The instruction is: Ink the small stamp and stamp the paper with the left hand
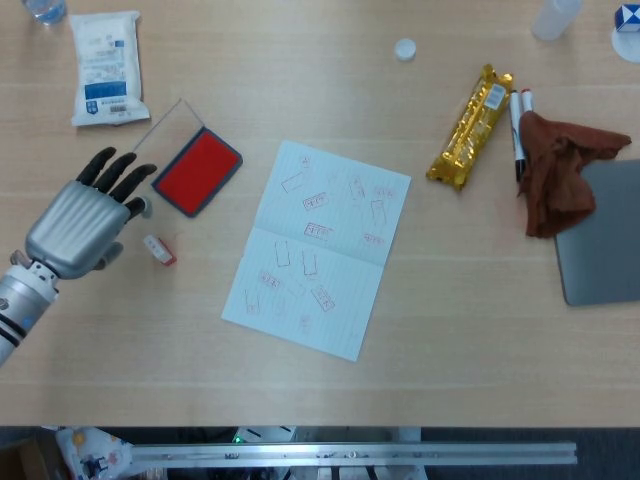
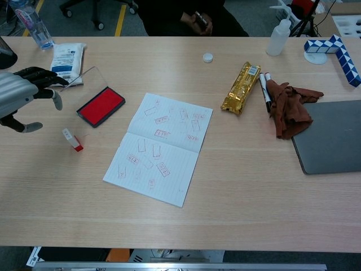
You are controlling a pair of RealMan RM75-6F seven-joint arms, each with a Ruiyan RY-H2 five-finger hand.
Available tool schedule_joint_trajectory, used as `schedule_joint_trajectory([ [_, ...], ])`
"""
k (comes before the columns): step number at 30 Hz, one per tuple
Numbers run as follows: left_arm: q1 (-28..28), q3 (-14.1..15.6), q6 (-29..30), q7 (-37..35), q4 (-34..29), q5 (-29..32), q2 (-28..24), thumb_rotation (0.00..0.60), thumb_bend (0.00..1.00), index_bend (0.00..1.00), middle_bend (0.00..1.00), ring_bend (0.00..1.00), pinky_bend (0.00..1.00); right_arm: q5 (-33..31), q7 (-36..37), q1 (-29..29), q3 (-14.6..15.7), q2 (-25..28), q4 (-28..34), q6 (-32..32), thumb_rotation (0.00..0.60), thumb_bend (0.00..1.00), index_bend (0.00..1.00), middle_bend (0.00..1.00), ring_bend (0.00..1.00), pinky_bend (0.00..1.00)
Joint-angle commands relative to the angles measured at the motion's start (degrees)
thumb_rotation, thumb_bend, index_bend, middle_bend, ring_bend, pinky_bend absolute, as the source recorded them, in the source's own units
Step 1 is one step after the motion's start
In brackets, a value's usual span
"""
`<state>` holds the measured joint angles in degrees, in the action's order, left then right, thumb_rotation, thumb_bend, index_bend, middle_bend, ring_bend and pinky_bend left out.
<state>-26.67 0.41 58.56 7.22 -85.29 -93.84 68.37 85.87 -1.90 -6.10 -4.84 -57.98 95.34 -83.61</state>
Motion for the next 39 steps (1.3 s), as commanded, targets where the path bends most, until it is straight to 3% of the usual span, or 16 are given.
schedule_joint_trajectory([
  [1,-0.87,0.39,-0.99,0.85,0.61,-0.11,0.91,0.600,0.24,0.38,0.09,0.01,0.01,-0.19,0.10,0.11,0.00,0.01,-0.16,-0.08,0.600,0.16,0.31,0.36,0.30,0.32],
  [12,-3.35,1.67,-4.43,2.01,4.22,0.75,3.87,0.600,0.24,0.40,0.09,0.01,0.01,-0.62,0.58,0.22,0.17,-0.26,-0.89,0.18,0.600,0.16,0.31,0.36,0.30,0.32],
  [39,-4.28,4.12,-4.66,1.63,8.93,1.92,7.97,0.600,0.24,0.45,0.10,0.01,0.01,-0.79,0.06,0.48,0.48,-0.07,-0.29,0.19,0.600,0.16,0.31,0.36,0.30,0.32],
])
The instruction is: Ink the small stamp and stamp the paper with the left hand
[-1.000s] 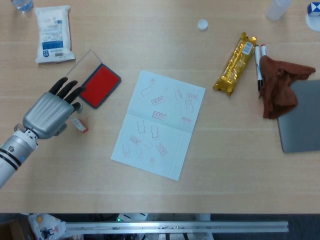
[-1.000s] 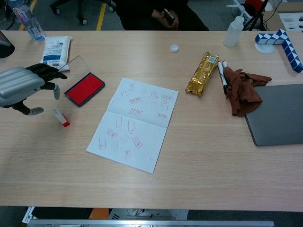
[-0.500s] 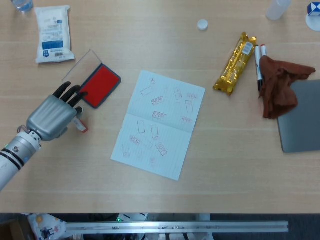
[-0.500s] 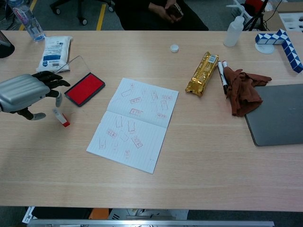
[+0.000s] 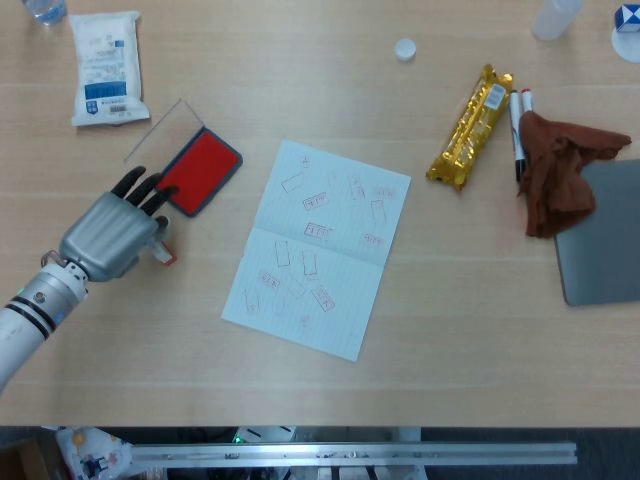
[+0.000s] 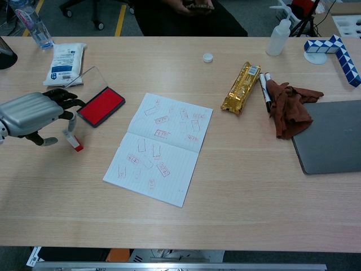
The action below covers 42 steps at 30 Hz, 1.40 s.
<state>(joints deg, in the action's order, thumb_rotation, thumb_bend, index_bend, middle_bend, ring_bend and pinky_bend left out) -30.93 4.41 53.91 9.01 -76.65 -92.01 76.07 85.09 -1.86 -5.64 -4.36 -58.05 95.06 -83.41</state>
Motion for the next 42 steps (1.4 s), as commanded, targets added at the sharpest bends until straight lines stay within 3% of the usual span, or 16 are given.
schedule_joint_trajectory([
  [1,-0.02,0.20,-0.01,-0.26,0.47,0.12,0.46,0.600,0.24,0.45,0.10,0.01,0.01,-0.03,0.04,0.04,0.01,0.02,-0.01,-0.03,0.600,0.16,0.31,0.36,0.30,0.32],
  [42,-1.12,1.55,1.56,-7.55,7.02,-0.51,6.17,0.600,0.36,0.55,0.14,0.01,0.01,-0.12,-0.01,0.57,0.24,0.28,0.18,-0.35,0.600,0.16,0.31,0.36,0.30,0.32],
])
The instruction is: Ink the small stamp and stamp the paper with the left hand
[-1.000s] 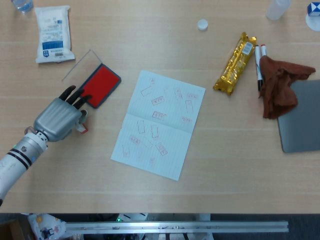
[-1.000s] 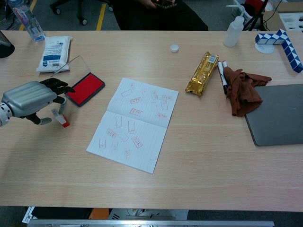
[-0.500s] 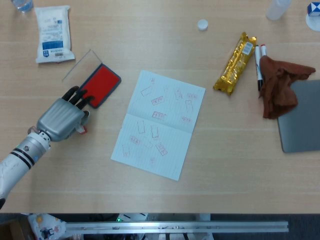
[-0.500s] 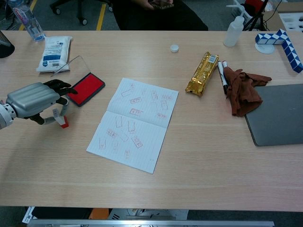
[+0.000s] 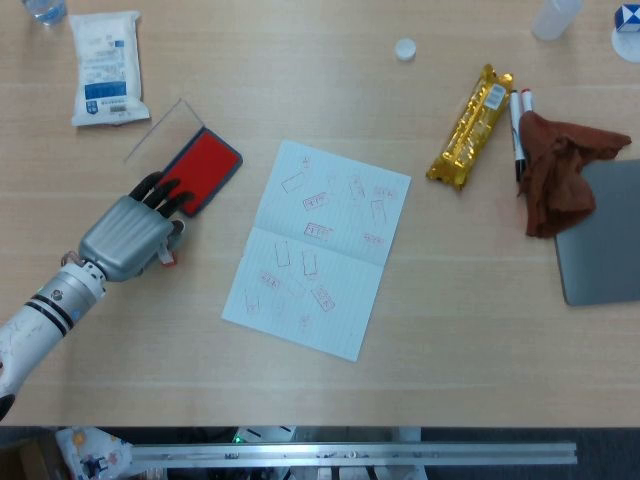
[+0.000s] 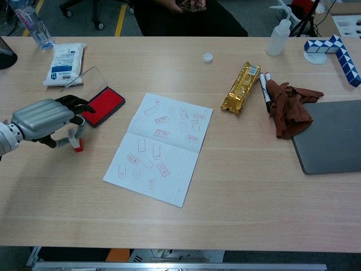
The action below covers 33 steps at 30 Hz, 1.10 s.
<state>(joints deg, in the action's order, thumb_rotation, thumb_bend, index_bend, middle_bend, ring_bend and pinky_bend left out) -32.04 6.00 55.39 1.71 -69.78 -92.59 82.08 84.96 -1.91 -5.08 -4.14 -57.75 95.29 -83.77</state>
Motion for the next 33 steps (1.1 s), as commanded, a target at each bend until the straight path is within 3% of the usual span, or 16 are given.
schedule_joint_trajectory([
  [1,0.00,-0.02,0.15,-0.45,0.28,0.06,0.25,0.600,0.36,0.56,0.14,0.01,0.01,0.01,0.09,0.02,0.03,-0.02,-0.08,0.02,0.600,0.16,0.31,0.36,0.30,0.32],
  [13,-0.88,-0.62,2.26,-2.20,-2.43,-1.03,-1.64,0.600,0.40,0.59,0.16,0.01,0.01,0.44,0.59,0.03,0.03,0.10,-0.24,-0.16,0.600,0.16,0.31,0.36,0.30,0.32],
  [24,-5.72,-5.75,-0.30,-0.04,-7.79,1.44,-3.32,0.600,0.40,0.60,0.15,0.01,0.01,0.84,1.11,-0.18,0.16,-0.22,-0.72,0.12,0.600,0.16,0.31,0.36,0.30,0.32],
  [33,-9.65,-8.94,-6.31,2.42,-4.53,6.77,0.47,0.600,0.41,0.61,0.13,0.01,0.01,0.48,1.98,0.34,0.29,-0.38,-1.70,-0.27,0.600,0.16,0.31,0.36,0.30,0.32],
])
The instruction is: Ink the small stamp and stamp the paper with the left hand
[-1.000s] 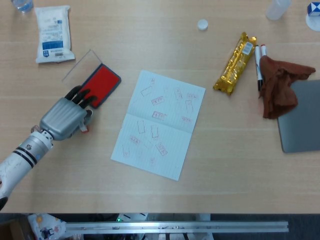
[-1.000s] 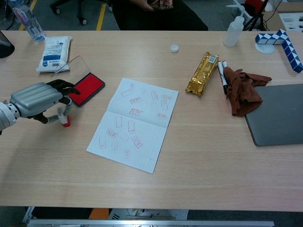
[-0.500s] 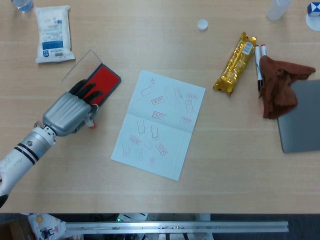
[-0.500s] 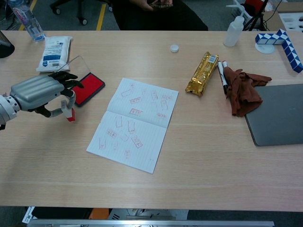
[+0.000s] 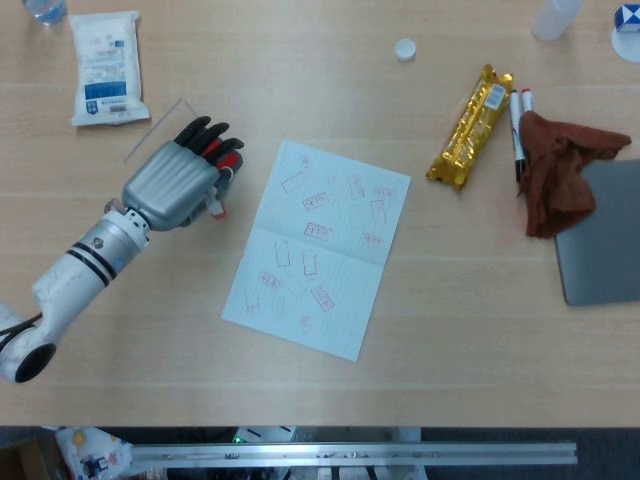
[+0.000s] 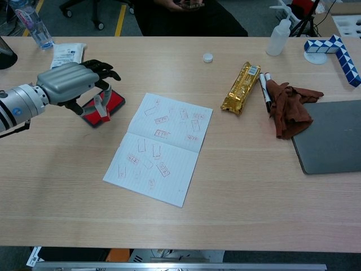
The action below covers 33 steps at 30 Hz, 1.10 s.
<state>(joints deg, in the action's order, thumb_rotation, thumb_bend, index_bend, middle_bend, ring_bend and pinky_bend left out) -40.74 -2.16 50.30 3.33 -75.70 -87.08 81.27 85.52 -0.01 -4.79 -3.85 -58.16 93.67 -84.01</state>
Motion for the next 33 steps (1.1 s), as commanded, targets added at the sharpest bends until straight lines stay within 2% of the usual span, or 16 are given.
schedule_joint_trajectory([
  [1,-1.19,-0.92,-1.48,1.08,1.98,1.55,1.73,0.600,0.41,0.62,0.13,0.01,0.01,-0.11,0.14,0.11,0.01,0.05,-0.14,-0.06,0.600,0.15,0.31,0.36,0.30,0.32],
  [14,-2.69,-0.55,-1.25,2.35,11.83,1.70,6.49,0.600,0.43,0.63,0.13,0.00,0.01,-0.56,-0.02,0.44,-0.07,0.27,0.02,-0.21,0.600,0.16,0.31,0.36,0.30,0.32],
  [33,-2.66,2.16,-1.45,-5.48,25.46,0.18,12.51,0.600,0.43,0.64,0.14,0.00,0.01,-0.80,-1.72,1.33,-0.10,1.07,1.98,-1.37,0.600,0.16,0.31,0.36,0.30,0.32],
])
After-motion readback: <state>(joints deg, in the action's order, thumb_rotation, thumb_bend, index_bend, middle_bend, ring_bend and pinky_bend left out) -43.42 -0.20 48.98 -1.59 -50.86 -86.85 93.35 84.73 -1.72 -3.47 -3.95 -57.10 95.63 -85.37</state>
